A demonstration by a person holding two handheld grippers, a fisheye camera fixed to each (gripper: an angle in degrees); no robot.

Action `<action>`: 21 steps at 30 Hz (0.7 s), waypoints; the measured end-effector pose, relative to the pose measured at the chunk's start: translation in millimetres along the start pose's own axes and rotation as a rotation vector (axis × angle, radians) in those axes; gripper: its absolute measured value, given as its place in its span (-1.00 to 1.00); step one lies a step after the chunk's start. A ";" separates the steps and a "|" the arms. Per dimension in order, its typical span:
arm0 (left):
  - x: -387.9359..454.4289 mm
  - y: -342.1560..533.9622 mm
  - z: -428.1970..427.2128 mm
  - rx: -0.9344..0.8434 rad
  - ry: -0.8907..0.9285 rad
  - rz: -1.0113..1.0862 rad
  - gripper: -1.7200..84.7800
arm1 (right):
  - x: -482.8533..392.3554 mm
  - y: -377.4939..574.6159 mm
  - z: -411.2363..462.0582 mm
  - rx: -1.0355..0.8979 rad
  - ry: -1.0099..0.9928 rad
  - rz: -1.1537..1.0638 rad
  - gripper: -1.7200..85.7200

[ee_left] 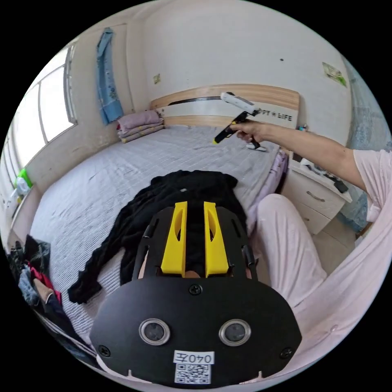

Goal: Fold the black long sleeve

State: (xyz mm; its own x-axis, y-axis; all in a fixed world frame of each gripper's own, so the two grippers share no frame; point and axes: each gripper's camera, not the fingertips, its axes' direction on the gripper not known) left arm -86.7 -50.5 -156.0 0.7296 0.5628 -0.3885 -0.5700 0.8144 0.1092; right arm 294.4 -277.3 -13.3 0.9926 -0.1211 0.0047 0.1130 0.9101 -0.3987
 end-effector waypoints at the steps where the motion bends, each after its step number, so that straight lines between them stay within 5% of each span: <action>1: -11.5 0.4 3.5 -0.021 -0.049 -0.012 -0.90 | -10.3 -11.0 9.9 0.002 -0.050 -0.048 -0.76; 4: -75.0 4.5 26.2 -0.155 -0.220 -0.093 -0.90 | -38.4 -40.8 42.6 -0.025 -0.112 -0.154 -0.77; 12: -191.3 18.7 99.6 -0.482 -0.250 -0.206 -0.72 | -76.8 -112.7 122.3 -0.135 -0.155 -0.283 -0.74; 21: -198.1 32.5 149.3 -0.454 -0.155 -0.295 -0.85 | -59.9 -115.8 170.1 -0.206 -0.254 -0.230 -0.80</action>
State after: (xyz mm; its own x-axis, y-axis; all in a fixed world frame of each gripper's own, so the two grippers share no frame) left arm -193.3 -114.3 61.1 0.9100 0.3630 -0.2001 -0.4142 0.8166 -0.4020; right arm 229.4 -308.1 188.5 0.9248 -0.1870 0.3313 0.3477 0.7690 -0.5365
